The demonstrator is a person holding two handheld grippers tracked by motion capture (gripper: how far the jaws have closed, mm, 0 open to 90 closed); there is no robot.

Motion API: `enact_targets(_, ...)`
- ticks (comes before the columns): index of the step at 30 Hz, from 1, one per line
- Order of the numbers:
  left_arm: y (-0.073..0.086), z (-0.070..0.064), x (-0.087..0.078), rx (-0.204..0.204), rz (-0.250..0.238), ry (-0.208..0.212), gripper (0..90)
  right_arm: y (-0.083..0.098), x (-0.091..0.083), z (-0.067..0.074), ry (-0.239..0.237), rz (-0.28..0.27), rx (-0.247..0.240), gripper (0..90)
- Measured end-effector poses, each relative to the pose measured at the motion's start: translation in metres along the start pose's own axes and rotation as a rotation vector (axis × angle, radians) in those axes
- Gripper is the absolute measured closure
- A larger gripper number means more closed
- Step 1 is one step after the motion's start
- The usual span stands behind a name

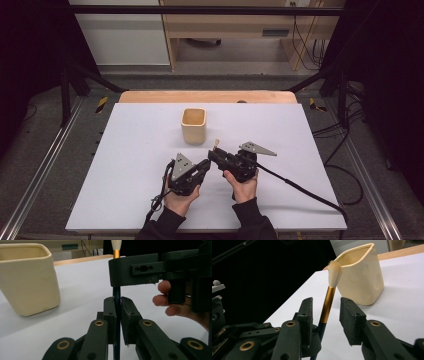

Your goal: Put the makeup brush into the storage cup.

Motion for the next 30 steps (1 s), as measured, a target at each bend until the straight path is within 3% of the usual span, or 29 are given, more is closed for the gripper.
enact_targets(9, -0.0001, 0.0001, -0.0003, 0.000, 0.000, -0.001, 82.3, 0.0019, 0.0019, 0.0005, -0.012, 0.007, 0.026, 71.1)
enact_targets(13, 0.0001, -0.0005, -0.0002, 0.005, 0.001, 0.000, 82.3, 0.0027, 0.0016, 0.0015, -0.020, 0.008, 0.035, 81.5)
enact_targets(16, 0.0002, -0.0006, -0.0003, 0.007, 0.002, 0.002, 82.2, 0.0028, 0.0013, 0.0038, -0.036, 0.007, 0.046, 83.4)
enact_targets(24, 0.0005, -0.0002, -0.0013, 0.007, 0.010, 0.006, 81.2, 0.0031, 0.0009, 0.0048, -0.041, -0.002, 0.022, 83.8)
enact_targets(30, 0.0011, 0.0020, -0.0008, 0.010, 0.046, 0.005, 69.6, 0.0007, -0.0018, 0.0039, -0.023, -0.013, -0.029, 83.8)
Point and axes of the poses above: each handheld gripper's, and its own axes: x roughly forward along the jaws, y roughly out of its underside, z roughly to its left, the point moved 10 cm from there along x, roughly forward along the jaws, and after that the axes turned 5 degrees about z, right-handed, at the moved point
